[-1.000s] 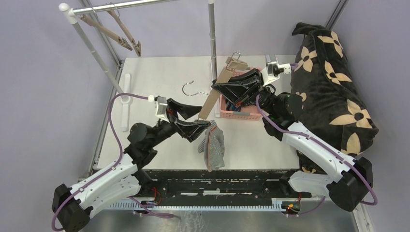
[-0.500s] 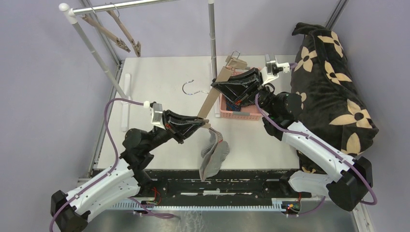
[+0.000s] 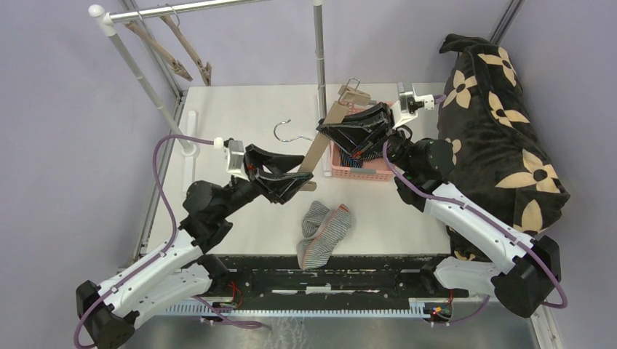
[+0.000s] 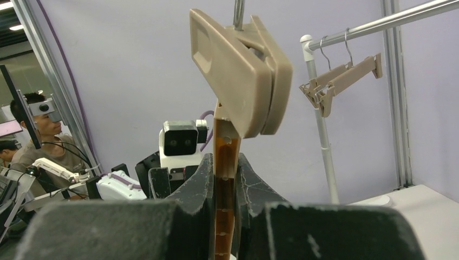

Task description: Remove the underwear clipped to the hanger

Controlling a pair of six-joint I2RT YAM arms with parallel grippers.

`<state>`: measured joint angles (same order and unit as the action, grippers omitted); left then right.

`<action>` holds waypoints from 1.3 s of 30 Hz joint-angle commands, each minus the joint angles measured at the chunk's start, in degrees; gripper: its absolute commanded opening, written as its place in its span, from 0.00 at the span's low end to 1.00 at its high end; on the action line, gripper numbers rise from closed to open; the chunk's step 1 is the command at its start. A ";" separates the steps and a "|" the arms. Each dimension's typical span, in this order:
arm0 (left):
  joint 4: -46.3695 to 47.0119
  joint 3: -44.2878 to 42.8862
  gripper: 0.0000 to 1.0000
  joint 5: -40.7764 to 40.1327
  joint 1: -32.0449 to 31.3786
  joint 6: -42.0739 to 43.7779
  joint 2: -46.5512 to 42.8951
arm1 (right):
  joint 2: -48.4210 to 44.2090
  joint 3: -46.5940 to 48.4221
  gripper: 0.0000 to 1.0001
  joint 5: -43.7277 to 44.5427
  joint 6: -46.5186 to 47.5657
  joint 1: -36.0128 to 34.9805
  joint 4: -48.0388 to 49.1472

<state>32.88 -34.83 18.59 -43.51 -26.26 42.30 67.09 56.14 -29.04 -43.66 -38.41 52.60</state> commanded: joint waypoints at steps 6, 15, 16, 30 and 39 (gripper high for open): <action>3.18 -5.69 0.50 5.06 0.09 0.50 6.12 | -0.73 1.17 0.01 -0.27 0.13 -0.01 2.11; 6.55 -5.71 0.03 7.82 0.13 -0.29 6.79 | -0.18 0.98 0.01 0.35 0.85 -0.04 1.19; 5.61 -6.14 0.03 7.39 0.09 0.21 6.23 | -0.21 0.86 0.01 0.39 1.08 0.01 0.98; -28.88 -23.73 0.03 -3.55 0.18 5.86 3.03 | -4.17 -1.72 0.61 4.07 9.44 -0.03 -9.60; -67.57 -45.51 0.03 -25.12 0.17 10.03 6.79 | -13.29 -7.17 0.88 11.68 21.87 -0.82 -34.06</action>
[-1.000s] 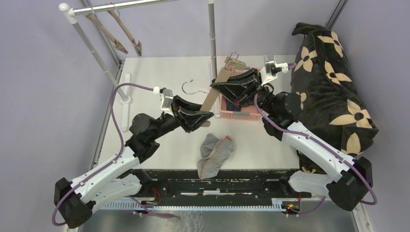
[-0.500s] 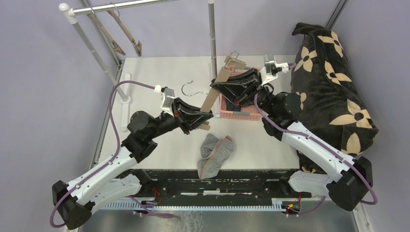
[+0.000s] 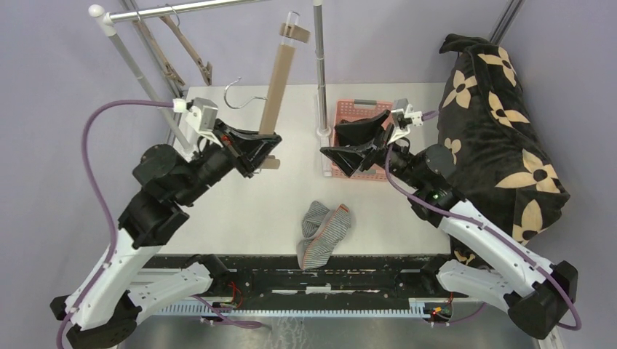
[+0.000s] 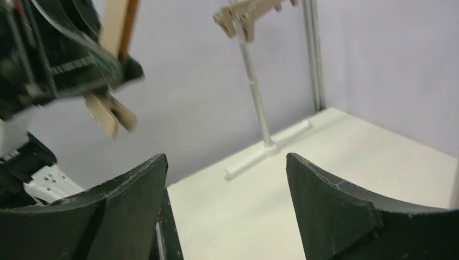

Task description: Remove the underwear clipped to the hanger

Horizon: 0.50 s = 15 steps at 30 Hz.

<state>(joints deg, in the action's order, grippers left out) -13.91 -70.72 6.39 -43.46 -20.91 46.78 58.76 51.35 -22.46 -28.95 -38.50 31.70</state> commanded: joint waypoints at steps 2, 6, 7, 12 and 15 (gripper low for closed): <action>-27.79 -12.75 0.03 -16.64 0.15 4.89 3.43 | -8.25 -4.47 0.89 8.90 8.72 -2.19 -19.93; -36.23 -15.37 0.03 -22.29 0.14 5.20 5.50 | -12.41 -9.56 0.93 14.78 10.49 -6.56 -29.52; -37.94 -16.41 0.03 -23.48 0.18 5.58 6.62 | -12.86 -10.09 0.96 17.08 11.10 -8.00 -32.57; -42.07 -21.72 0.03 -27.37 0.17 7.67 13.29 | -11.74 -12.58 1.00 26.39 13.08 -15.98 -43.09; -41.90 -26.04 0.03 -28.30 0.13 8.95 17.56 | -8.65 -15.00 1.00 29.83 12.52 -20.95 -43.67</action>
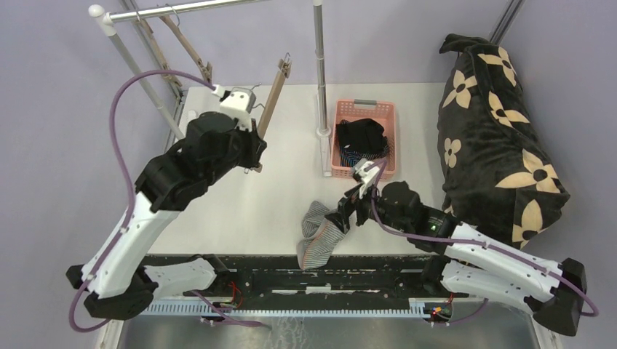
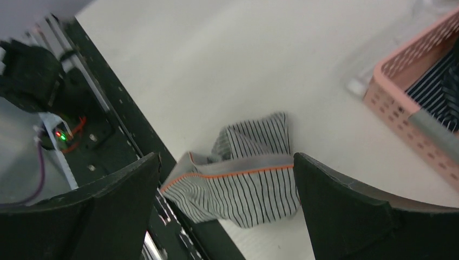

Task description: Remove the underwear clipped to the hanger

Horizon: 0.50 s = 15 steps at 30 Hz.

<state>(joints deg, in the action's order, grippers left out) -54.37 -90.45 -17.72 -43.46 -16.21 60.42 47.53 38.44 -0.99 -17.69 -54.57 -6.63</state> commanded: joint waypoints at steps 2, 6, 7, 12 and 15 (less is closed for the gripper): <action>-2.50 -11.05 0.03 -4.10 0.13 4.78 7.79 | 5.80 -3.36 1.00 10.96 0.95 -8.29 -4.94; -3.97 -20.91 0.03 -4.38 0.16 5.32 14.64 | 14.57 -4.92 1.00 13.14 -0.22 -14.25 -1.22; -4.16 -22.94 0.03 -4.48 0.20 5.35 16.72 | 17.01 -5.21 1.00 13.42 -0.64 -15.50 0.13; -6.45 -31.21 0.03 -5.11 1.28 5.35 24.54 | 30.03 -4.25 1.00 13.09 -4.04 -20.64 7.20; -7.82 -34.09 0.03 -3.73 3.87 4.78 27.12 | 35.85 -2.80 1.00 13.00 -4.81 -22.22 9.83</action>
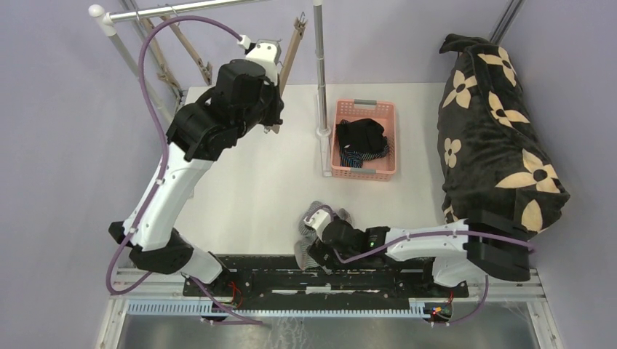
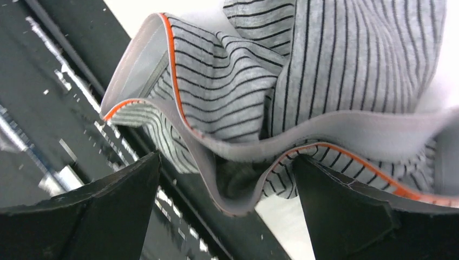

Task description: Remove the underwear clipped to the hanger

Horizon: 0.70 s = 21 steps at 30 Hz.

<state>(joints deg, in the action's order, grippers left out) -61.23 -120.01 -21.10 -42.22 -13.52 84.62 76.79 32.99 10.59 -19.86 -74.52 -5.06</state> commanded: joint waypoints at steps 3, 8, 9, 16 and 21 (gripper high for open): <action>0.36 -4.80 0.03 4.86 7.92 1.37 3.88 | 13.43 5.41 1.00 3.19 -2.99 -3.87 8.74; 1.06 -4.79 0.03 10.46 16.44 1.36 5.71 | 17.89 7.99 0.59 3.73 -3.52 -6.66 10.43; 1.34 -4.78 0.03 11.38 17.45 1.53 6.04 | 17.80 7.78 0.40 3.83 -4.20 -6.75 11.04; 4.65 -6.46 0.03 15.72 21.07 1.54 7.72 | 14.62 7.12 0.01 7.68 -3.51 -7.38 9.70; 7.79 -7.87 0.03 18.86 23.26 0.50 8.64 | 2.54 6.14 0.01 15.97 -1.45 -7.58 5.21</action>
<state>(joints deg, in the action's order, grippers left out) -60.14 -124.14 -6.11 -20.69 -13.56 93.23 89.43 39.79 18.68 -22.63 -81.60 4.23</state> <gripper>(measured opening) 0.173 0.039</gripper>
